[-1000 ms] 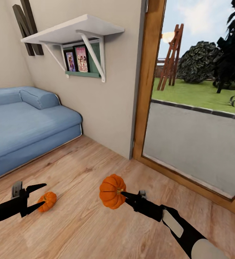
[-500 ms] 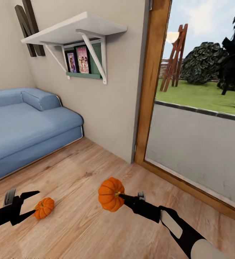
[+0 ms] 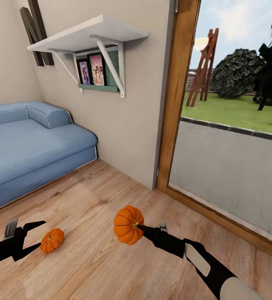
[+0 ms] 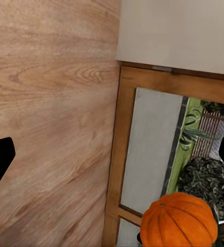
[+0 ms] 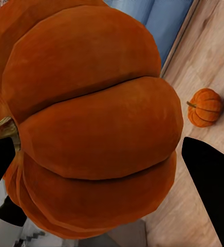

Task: Place each of the two pumpkins and all three candles from the living room inside a cabinet in the living room (use any cabinet), then make sure every cabinet is closed, and position the cauldron so it is next to a table in the living room.

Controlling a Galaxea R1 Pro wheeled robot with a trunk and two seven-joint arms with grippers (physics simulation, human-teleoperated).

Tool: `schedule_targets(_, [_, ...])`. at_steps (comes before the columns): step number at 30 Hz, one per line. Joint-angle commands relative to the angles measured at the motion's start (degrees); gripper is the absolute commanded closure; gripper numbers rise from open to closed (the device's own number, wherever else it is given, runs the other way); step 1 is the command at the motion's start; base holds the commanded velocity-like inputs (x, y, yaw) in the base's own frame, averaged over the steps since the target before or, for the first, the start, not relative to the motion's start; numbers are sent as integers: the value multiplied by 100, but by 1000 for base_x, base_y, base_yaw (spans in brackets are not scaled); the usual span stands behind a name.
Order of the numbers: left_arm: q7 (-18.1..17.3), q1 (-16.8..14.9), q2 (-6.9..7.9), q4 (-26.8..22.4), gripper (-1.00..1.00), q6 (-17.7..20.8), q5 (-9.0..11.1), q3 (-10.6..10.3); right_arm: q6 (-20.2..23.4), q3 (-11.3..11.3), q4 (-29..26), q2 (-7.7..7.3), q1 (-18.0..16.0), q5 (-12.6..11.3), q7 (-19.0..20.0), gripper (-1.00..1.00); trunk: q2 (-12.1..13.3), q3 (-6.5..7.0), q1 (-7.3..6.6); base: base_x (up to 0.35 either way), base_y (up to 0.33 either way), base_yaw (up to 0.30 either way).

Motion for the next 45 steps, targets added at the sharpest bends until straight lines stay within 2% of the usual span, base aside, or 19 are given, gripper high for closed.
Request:
schedule_targets(1, [58,-2,-3,-2,-100,22,58,7,44,26,-1,-5,-5,-64,-4,100,-2,-1,-1,0,-57,124])
schedule_targets(6, [58,-3,-2,-2,-100,22,57,7,44,33,1,-5,-5,-66,-154,100,-2,28,-1,28,-209,204])
schedule_targets(14, [58,-5,-4,74,-100,22,58,11,44,33,-6,-13,-5,-66,-190,100,-2,77,-1,105,-175,237])
schedule_targets(26, [58,-6,-4,77,-100,22,58,16,44,34,-7,-20,-5,-63,-219,100,-2,153,-1,24,23,239])
schedule_targets(38, [58,-4,-4,77,-100,22,58,16,44,36,-8,3,-5,-58,-294,100,-2,228,-1,268,15,239])
schedule_targets(45, [58,-7,-4,77,-100,22,58,16,44,42,-8,-5,-5,-57,-306,100,-2,271,-1,65,-37,239])
